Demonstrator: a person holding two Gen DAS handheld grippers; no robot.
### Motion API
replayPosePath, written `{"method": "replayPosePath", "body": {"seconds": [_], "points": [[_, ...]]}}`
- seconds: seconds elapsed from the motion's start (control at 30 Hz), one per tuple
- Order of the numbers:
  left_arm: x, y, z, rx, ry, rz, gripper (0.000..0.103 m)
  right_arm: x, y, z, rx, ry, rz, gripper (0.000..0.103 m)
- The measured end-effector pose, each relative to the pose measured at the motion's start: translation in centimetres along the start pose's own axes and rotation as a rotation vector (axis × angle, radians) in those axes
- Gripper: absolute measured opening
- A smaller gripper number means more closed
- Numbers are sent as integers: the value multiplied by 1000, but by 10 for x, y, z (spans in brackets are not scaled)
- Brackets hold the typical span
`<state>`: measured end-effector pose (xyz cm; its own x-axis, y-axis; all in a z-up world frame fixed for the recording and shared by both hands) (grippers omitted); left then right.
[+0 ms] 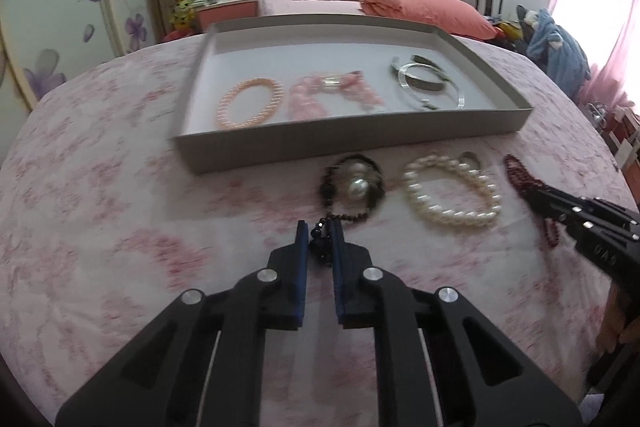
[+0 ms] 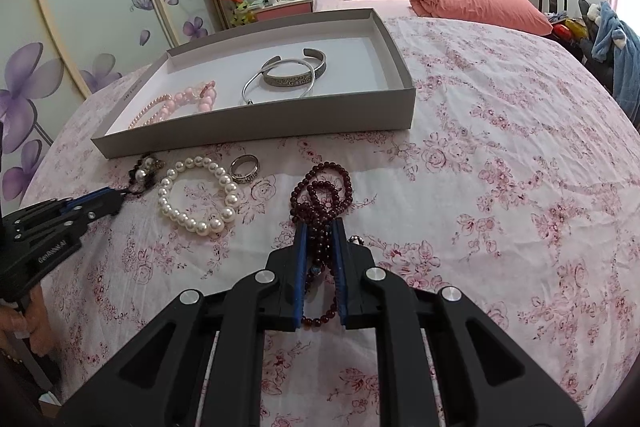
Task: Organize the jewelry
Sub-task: 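Grasp the dark red bead necklace with the right tool while the left tool grasps the black bead bracelet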
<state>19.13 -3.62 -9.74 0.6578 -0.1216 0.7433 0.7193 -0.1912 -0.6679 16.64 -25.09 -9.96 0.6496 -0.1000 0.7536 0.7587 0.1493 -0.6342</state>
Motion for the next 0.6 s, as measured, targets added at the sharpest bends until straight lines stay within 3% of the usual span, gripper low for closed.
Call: {"method": "replayPosePath", "body": {"seconds": [0.17,0.6], "points": [[-3,-7,15,10,-4,1,12,0,0,0,-1,-1,0,14],[-8,-8,12,11,16,-3,13,0,1,1,0,0,0,14]]}}
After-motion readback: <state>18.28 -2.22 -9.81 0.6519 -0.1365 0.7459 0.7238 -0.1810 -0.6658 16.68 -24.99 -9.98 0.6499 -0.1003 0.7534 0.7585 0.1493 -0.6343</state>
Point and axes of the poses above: each gripper's, at about its wrist camera, not at the fingertips, and y roughly the way its jaws point, z to its left, x to its top, the point moved 1 cm from there along y, roughly the way its jaws point, and after that the axes turned 10 degrees about -z, right-handed, at the moved point
